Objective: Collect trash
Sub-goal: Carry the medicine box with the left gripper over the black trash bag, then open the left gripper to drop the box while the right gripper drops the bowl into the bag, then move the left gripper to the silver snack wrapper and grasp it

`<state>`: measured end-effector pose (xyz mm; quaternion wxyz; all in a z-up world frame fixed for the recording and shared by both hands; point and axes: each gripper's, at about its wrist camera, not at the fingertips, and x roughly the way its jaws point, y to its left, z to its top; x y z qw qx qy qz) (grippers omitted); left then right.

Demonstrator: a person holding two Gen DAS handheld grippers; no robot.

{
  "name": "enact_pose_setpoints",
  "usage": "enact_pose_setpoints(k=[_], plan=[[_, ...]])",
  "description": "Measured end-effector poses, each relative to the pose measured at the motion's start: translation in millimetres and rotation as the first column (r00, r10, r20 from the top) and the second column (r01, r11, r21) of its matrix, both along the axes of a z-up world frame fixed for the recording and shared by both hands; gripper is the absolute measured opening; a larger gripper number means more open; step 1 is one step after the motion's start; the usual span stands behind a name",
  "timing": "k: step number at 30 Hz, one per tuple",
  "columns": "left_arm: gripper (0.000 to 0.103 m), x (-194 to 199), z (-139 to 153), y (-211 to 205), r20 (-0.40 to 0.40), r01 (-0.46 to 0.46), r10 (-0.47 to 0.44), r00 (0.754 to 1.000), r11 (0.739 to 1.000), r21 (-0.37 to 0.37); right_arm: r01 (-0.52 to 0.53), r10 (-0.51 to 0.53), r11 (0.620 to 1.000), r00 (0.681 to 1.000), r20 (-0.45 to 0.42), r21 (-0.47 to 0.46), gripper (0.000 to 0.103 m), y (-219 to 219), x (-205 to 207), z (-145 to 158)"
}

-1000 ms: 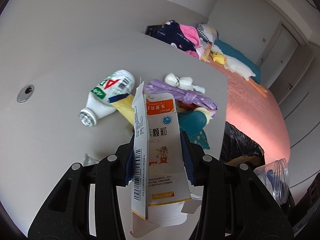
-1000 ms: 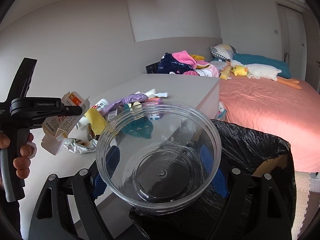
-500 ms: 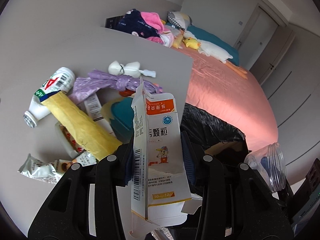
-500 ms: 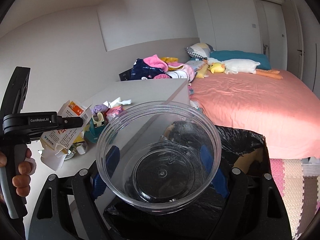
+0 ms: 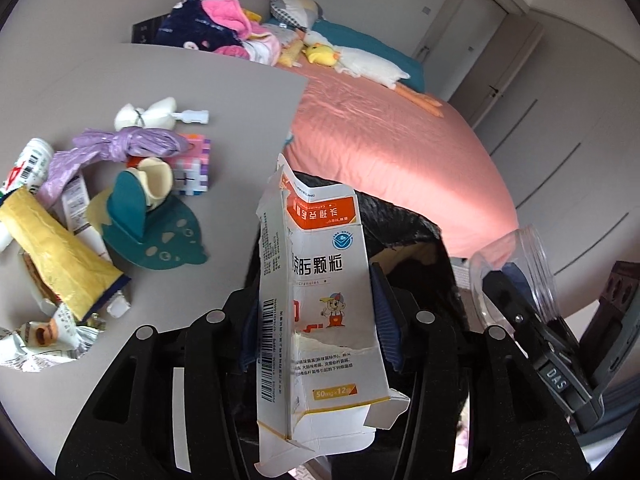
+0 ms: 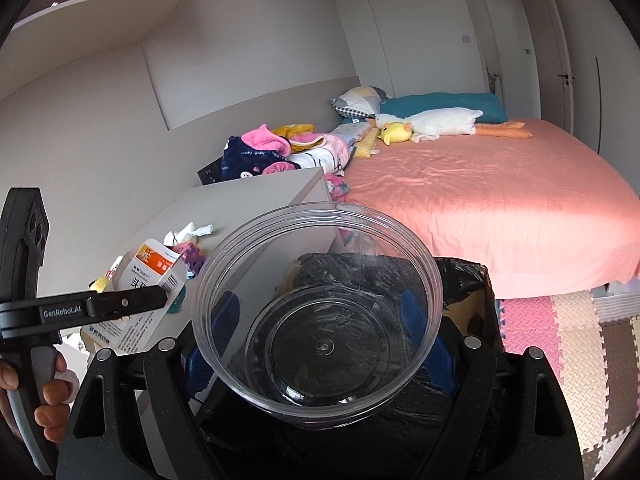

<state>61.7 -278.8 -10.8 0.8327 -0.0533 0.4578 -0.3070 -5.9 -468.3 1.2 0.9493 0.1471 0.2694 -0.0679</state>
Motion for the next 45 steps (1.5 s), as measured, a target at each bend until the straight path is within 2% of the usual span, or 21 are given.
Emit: enact_pose_setpoints(k=[2,3,4,10,18,26,36,45], plan=[[0.088,-0.8,-2.4,-5.9,-0.018,0.050,-0.050,0.999,0.999,-0.022,0.032,-0.032,0.999,0.999,0.016,0.023,0.093,-7.5,-5.0,1.8],[0.094,-2.0,-2.4,-7.7,-0.012,0.055,-0.055,0.998,0.998,-0.024,0.044,-0.045,0.999,0.999,0.028,0.031,0.096,-11.0,-7.0,3.1],[0.097,-2.9,-2.0,-8.9,-0.003,0.057,-0.057,0.998,0.998,-0.023,0.053,-0.054,0.998,0.998,0.038,0.032,0.098,-13.3,-7.9,4.3],[0.097,-0.1,-4.8,-8.4,-0.022,0.060,-0.061,0.998,0.998,-0.025,0.074,-0.075,0.997,0.996,0.051,0.024,0.098,-17.5,-9.2,7.6],[0.097,-4.0,-3.2,1.7,0.011,0.040,-0.040,0.999,0.999,0.006,0.060,-0.061,0.998,0.997,0.039,0.021,0.099,-10.7,-4.2,4.7],[0.097,-3.7,-1.0,34.6,0.048,-0.018,0.015,0.999,0.999,0.050,-0.007,0.007,1.000,1.000,0.017,0.002,0.099,16.1,9.1,-0.2],[0.097,-1.3,-5.9,88.2,0.053,-0.088,0.084,0.995,0.992,0.088,-0.093,0.093,0.996,0.996,-0.011,-0.012,0.099,55.6,25.8,-7.2],[0.097,-4.4,-12.2,125.5,0.074,-0.105,0.094,0.993,0.981,0.165,-0.151,0.151,0.989,0.988,-0.027,-0.008,0.099,84.3,40.0,-12.0]])
